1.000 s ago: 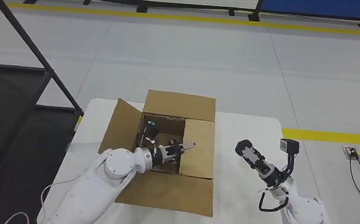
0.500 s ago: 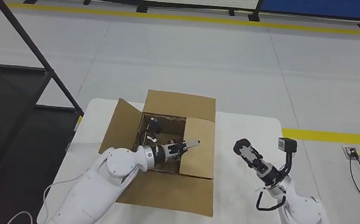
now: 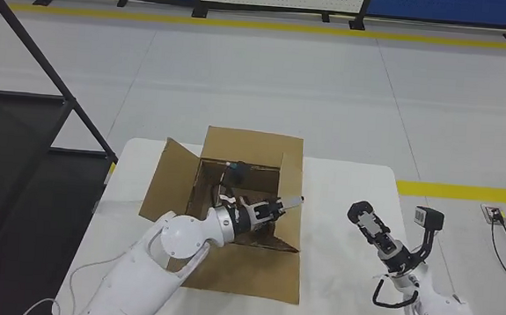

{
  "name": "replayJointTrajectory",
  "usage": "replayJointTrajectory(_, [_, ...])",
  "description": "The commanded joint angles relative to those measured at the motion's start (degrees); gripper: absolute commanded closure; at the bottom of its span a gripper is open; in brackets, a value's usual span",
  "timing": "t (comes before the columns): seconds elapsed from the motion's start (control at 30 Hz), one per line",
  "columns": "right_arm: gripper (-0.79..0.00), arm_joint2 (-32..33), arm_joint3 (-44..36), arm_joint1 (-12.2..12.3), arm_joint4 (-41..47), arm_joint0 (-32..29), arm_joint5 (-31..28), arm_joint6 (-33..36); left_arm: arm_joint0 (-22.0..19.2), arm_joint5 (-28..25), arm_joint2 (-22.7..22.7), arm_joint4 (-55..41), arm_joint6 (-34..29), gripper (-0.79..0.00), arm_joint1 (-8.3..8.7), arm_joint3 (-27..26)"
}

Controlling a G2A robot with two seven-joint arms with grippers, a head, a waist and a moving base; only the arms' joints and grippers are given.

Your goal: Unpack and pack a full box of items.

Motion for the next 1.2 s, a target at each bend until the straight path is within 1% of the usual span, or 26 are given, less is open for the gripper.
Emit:
replayJointTrajectory(0.0, [-0.785, 1.2, -1.1, 0.2, 0.2, -2.5, -0.9, -1.5, -1.0, -0.8, 1.9, 0.1, 2.2, -0.785, -0.94, 0.7])
replayJointTrajectory(0.1, [-0.785, 2.8, -2.4, 0.4, 0.5, -6.3, -2.1, -3.5, -2.6, -1.6, 5.1, 1.1, 5.0, -0.785, -2.45, 2.2])
replayJointTrajectory(0.37, [-0.785, 6.3, -4.2, 0.7, 1.8, -15.5, -5.3, -8.5, -7.1, -1.4, 12.6, 2.2, 6.5, -0.785, -6.63, 8.0])
replayJointTrajectory(0.47, [-0.785, 7.2, -4.4, 0.8, 2.3, -17.5, -6.3, -9.4, -8.4, -0.6, 14.4, 2.4, 6.9, -0.785, -8.05, 10.1])
replayJointTrajectory(0.6, [-0.785, 7.7, -4.5, 1.0, 2.6, -18.8, -7.1, -9.9, -10.0, 0.9, 16.1, 2.4, 6.2, -0.785, -9.73, 12.8])
replayJointTrajectory(0.63, [-0.785, 7.8, -4.5, 1.1, 2.5, -18.9, -7.0, -9.8, -10.1, 0.3, 16.4, 2.5, 5.2, -0.785, -9.93, 13.1])
replayJointTrajectory(0.77, [-0.785, 7.8, -4.0, 1.4, 2.0, -18.2, -5.0, -8.7, -10.1, 0.3, 16.4, 2.5, 5.2, -0.785, -9.93, 13.1])
replayJointTrajectory(1.1, [-0.785, 7.8, -4.0, 1.4, 2.0, -18.2, -5.0, -8.7, -10.1, 0.3, 16.4, 2.5, 5.2, -0.785, -9.93, 13.1])
replayJointTrajectory(1.17, [-0.785, 7.3, -4.4, 1.4, -0.1, -17.6, -2.8, -9.1, -9.0, 0.2, 15.8, 1.9, 5.9, -0.785, -9.92, 12.8])
